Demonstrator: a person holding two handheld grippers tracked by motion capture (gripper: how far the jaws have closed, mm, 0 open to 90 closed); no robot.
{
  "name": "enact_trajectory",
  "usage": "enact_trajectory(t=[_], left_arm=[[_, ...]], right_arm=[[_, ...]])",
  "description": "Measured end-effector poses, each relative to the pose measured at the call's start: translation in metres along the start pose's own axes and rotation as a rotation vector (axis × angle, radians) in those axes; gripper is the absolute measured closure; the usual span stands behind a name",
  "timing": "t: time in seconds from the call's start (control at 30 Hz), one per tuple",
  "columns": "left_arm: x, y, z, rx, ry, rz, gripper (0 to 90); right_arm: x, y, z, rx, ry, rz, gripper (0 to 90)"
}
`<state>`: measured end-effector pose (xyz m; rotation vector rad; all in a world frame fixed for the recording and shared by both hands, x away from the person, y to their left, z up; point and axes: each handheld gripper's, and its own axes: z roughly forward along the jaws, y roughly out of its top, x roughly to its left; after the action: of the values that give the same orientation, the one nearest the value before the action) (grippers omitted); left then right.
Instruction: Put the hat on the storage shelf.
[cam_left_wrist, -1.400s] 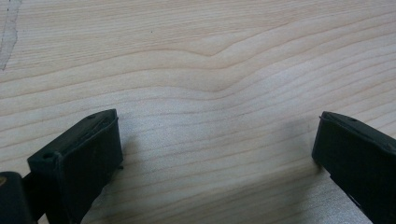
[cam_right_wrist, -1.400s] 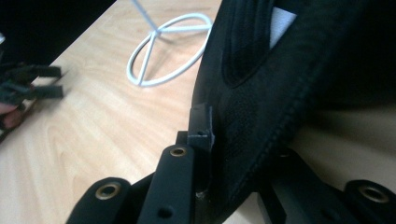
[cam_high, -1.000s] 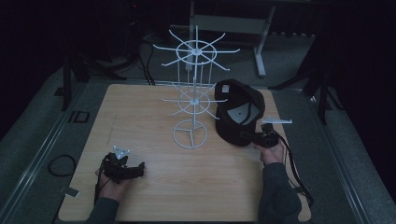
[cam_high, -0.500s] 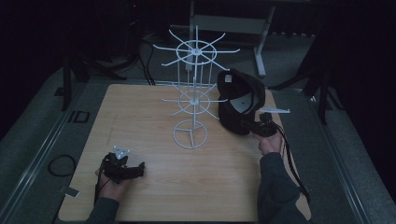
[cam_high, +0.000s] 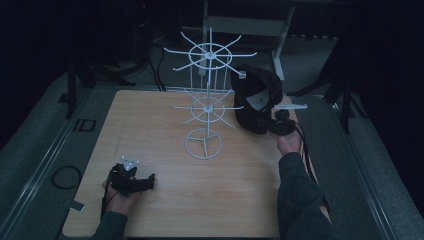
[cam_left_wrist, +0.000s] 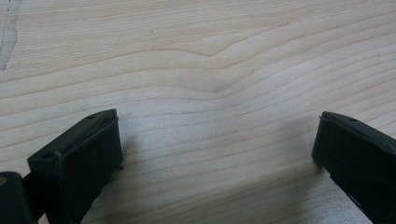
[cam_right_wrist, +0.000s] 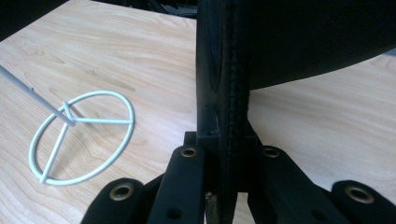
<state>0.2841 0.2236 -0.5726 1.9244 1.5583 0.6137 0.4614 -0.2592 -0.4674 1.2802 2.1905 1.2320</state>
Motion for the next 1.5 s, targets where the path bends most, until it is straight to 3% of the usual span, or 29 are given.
enact_trajectory(t=[0.53,0.8,1.5], left_arm=[[0.000,0.000,0.000,0.001,0.000,0.000,1.5],[0.000,0.000,0.000,0.001,0.000,0.000,1.5],[0.000,0.000,0.000,0.001,-0.001,0.000,1.5]], right_arm=[[0.009,0.025,-0.002,-0.023,-0.028,-0.102,86.7],[0.013,0.037,-0.006,-0.056,-0.023,-0.130,86.7],[0.020,0.045,-0.020,-0.149,-0.007,-0.164,86.7]])
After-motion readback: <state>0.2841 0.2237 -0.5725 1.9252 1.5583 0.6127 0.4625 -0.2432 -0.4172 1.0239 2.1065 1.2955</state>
